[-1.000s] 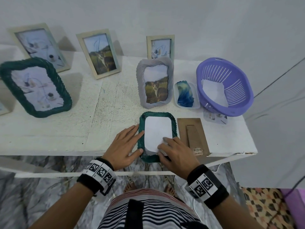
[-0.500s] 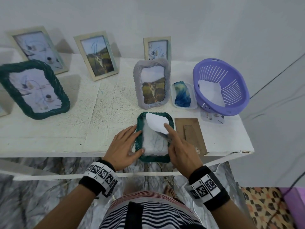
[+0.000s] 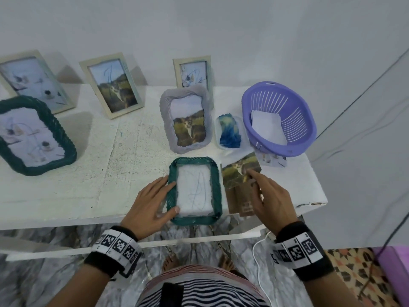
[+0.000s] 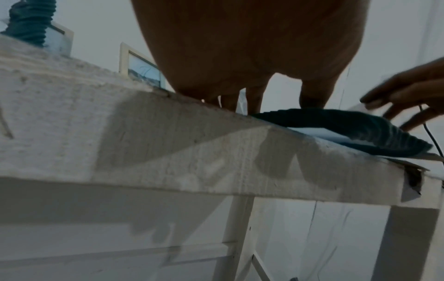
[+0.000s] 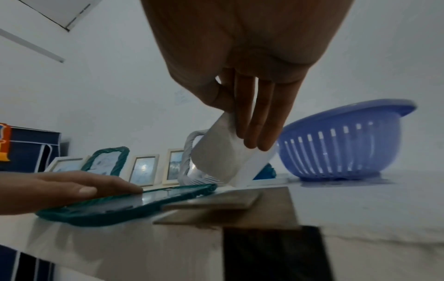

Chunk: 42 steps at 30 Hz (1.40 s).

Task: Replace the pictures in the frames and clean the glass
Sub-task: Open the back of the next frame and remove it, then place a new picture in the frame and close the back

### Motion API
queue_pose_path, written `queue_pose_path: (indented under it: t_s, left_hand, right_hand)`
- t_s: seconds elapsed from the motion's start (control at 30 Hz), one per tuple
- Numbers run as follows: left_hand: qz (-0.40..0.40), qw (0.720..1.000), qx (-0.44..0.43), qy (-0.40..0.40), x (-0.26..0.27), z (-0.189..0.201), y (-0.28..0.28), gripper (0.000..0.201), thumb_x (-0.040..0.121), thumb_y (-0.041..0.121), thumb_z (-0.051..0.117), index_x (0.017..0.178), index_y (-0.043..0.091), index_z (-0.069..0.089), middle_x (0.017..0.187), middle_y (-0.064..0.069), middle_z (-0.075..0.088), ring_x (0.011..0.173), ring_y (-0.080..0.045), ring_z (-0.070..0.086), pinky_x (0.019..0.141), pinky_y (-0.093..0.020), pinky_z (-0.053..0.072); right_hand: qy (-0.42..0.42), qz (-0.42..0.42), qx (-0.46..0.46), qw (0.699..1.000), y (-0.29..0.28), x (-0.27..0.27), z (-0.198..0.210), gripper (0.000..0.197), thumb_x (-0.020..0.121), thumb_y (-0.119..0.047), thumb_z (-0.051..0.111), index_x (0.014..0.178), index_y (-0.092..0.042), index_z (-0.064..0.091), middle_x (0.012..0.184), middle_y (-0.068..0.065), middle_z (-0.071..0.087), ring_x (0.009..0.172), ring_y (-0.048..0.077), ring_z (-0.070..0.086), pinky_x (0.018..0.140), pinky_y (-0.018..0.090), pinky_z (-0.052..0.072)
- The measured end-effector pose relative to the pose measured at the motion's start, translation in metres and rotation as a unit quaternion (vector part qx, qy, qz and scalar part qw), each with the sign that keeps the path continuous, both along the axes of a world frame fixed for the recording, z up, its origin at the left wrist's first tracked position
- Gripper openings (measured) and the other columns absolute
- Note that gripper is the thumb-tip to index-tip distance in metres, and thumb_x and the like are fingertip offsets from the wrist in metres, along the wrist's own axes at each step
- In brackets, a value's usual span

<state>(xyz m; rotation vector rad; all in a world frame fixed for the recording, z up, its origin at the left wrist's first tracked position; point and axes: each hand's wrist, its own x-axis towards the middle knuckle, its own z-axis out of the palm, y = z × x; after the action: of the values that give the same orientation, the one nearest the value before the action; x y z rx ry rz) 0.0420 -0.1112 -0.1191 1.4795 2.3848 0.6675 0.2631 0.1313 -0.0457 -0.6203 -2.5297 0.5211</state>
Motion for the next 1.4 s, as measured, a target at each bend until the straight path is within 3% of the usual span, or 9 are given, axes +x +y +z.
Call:
queue_pose_path:
  t_s: [0.13,0.3,0.47,0.57,0.7,0.83,1.07,1.23,1.4]
  left_hand:
    - [0.030,0.999,0.035,-0.025,-0.004,0.015,0.007,0.077,0.089,0.073,0.033,0.150,0.026,0.035,0.162,0.002,0.020,0.147,-0.016,0.017,0.118,-0.041,0.020]
    - [0.003,0.995,0.101,-0.015,0.007,0.051,0.065,0.055,0.093,0.055,0.044,0.139,0.027,0.052,0.151,0.004,0.040,0.134,-0.009,0.034,0.112,-0.031,0.029]
    - [-0.077,0.990,0.110,0.050,0.032,0.079,0.166,0.051,0.093,0.050,0.045,0.135,0.023,0.057,0.144,-0.004,0.050,0.129,-0.024,0.048,0.105,-0.045,0.043]
    - [-0.095,0.987,0.072,0.103,0.042,0.089,0.222,0.054,0.091,0.046,0.051,0.139,0.023,0.052,0.150,-0.011,0.040,0.131,-0.036,0.043,0.099,-0.053,0.044]
    - [-0.059,0.991,-0.062,0.107,0.047,0.097,0.271,0.055,0.091,0.040,0.062,0.143,0.028,0.046,0.162,-0.011,0.013,0.147,-0.035,0.015,0.109,-0.055,0.031]
    - [-0.033,0.991,-0.054,0.122,0.045,0.098,0.284,0.035,0.092,0.040,0.062,0.122,0.022,0.060,0.161,-0.011,0.020,0.144,-0.037,0.021,0.105,-0.055,0.034]
    - [-0.020,0.994,0.042,0.101,0.043,0.111,0.290,0.032,0.090,0.043,0.065,0.118,0.027,0.064,0.155,-0.012,0.035,0.136,-0.039,0.036,0.103,-0.054,0.037]
    - [-0.011,0.994,0.039,0.100,0.053,0.105,0.286,0.034,0.088,0.047,0.065,0.116,0.026,0.064,0.155,-0.014,0.034,0.137,-0.039,0.033,0.101,-0.057,0.038]
    - [-0.004,0.995,0.047,0.090,0.061,0.090,0.280,0.028,0.085,0.039,0.072,0.108,0.023,0.066,0.157,-0.014,0.029,0.144,-0.036,0.019,0.104,-0.057,0.034]
  right_hand:
    - [0.005,-0.012,0.050,0.999,0.025,0.024,-0.010,0.035,0.094,-0.026,0.045,0.109,-0.006,0.069,0.082,0.007,0.071,0.064,0.025,0.064,0.053,0.037,0.055]
    - [0.007,-0.022,0.076,0.997,0.050,0.052,-0.016,0.034,0.092,-0.025,0.045,0.105,-0.009,0.072,0.079,0.003,0.071,0.061,0.023,0.064,0.050,0.032,0.052]
    - [-0.006,-0.020,0.083,0.996,0.073,0.071,-0.016,0.034,0.091,-0.025,0.045,0.106,-0.012,0.073,0.081,-0.001,0.072,0.063,0.019,0.063,0.051,0.028,0.049]
    - [-0.014,-0.014,0.086,0.996,0.087,0.077,-0.015,0.033,0.090,-0.026,0.046,0.104,-0.014,0.073,0.080,-0.002,0.072,0.064,0.019,0.064,0.050,0.027,0.047]
    - [-0.020,0.007,0.095,0.995,0.101,0.082,-0.013,0.030,0.089,-0.028,0.047,0.097,-0.015,0.073,0.074,-0.004,0.070,0.061,0.017,0.063,0.047,0.025,0.043]
    - [-0.034,0.030,0.072,0.996,0.117,0.082,-0.014,0.028,0.089,-0.029,0.048,0.096,-0.018,0.073,0.070,-0.005,0.066,0.058,0.017,0.061,0.046,0.025,0.044]
    - [-0.105,0.067,0.040,0.991,0.154,0.060,-0.010,0.028,0.090,-0.030,0.045,0.097,-0.021,0.070,0.073,-0.002,0.068,0.063,0.024,0.063,0.047,0.030,0.046]
    - [-0.195,0.071,-0.004,0.978,0.172,0.038,-0.008,0.022,0.093,-0.024,0.051,0.106,-0.021,0.068,0.095,0.003,0.071,0.087,0.029,0.063,0.066,0.034,0.045]
    - [-0.294,0.062,-0.009,0.954,0.178,0.031,-0.020,0.024,0.094,-0.028,0.044,0.107,-0.021,0.062,0.098,0.006,0.068,0.093,0.030,0.062,0.069,0.035,0.047]
